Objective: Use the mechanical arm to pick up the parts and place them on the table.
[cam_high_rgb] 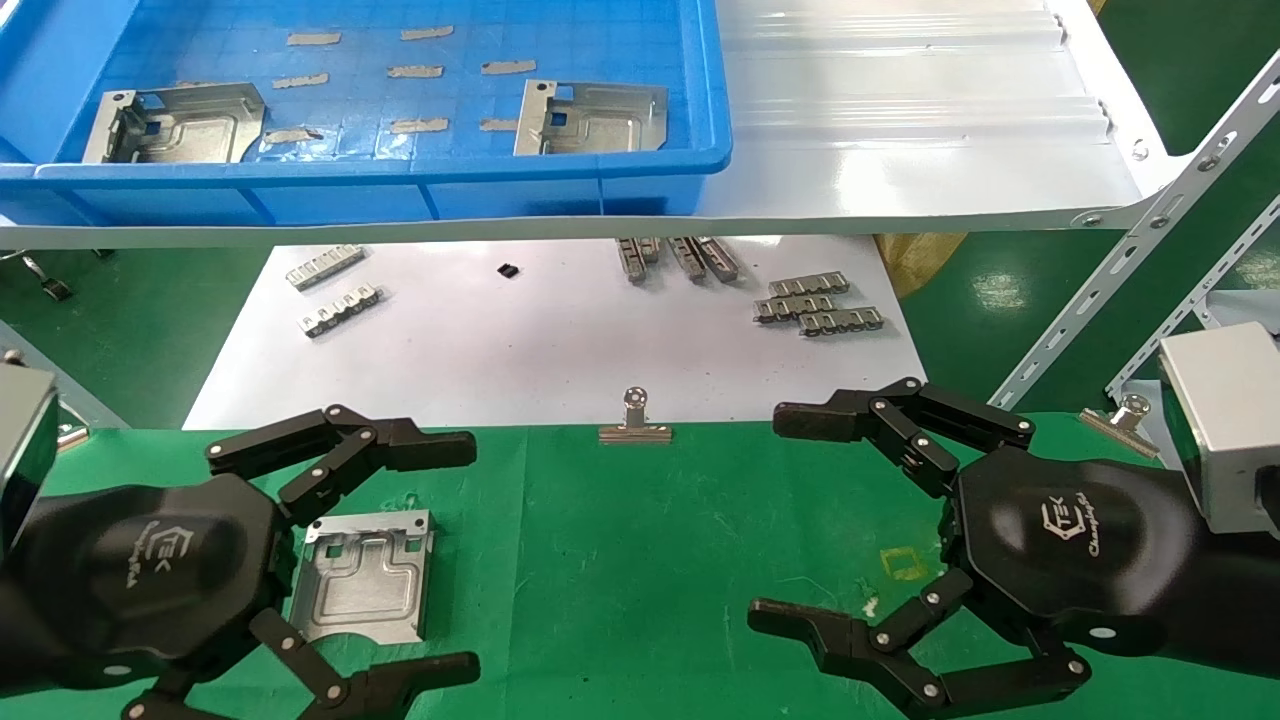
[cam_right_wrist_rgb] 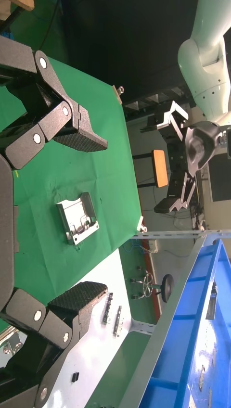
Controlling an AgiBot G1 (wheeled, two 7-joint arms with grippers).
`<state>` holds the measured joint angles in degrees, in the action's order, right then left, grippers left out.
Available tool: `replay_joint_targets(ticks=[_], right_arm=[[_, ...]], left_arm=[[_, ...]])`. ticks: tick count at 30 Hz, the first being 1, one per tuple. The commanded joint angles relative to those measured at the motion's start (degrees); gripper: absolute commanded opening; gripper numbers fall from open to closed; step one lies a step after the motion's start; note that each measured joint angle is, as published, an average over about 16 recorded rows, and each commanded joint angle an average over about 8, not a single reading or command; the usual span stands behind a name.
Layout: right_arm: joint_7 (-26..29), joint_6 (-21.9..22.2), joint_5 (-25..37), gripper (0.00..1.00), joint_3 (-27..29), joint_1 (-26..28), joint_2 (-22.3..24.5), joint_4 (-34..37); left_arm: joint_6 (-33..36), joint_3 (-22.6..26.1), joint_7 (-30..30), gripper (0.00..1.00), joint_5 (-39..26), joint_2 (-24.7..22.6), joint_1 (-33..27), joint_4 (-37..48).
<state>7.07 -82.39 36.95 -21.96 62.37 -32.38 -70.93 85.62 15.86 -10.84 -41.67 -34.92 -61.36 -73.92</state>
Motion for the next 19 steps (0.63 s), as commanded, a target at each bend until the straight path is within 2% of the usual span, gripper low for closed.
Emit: replay_joint_targets(ticks=[1,19], right_arm=[[0.0,0.0,0.0,1.0,0.0,0.0,0.0,0.0],[0.0,0.0,0.0,1.0,0.0,0.0,0.0,0.0]], left_arm=[[0.01,0.04,0.03,1.0,-0.04,-0.02,-0.05,0.09],[0.07,0.15,0.14,1.0,-0.19,-0.09,-0.2,0.4]])
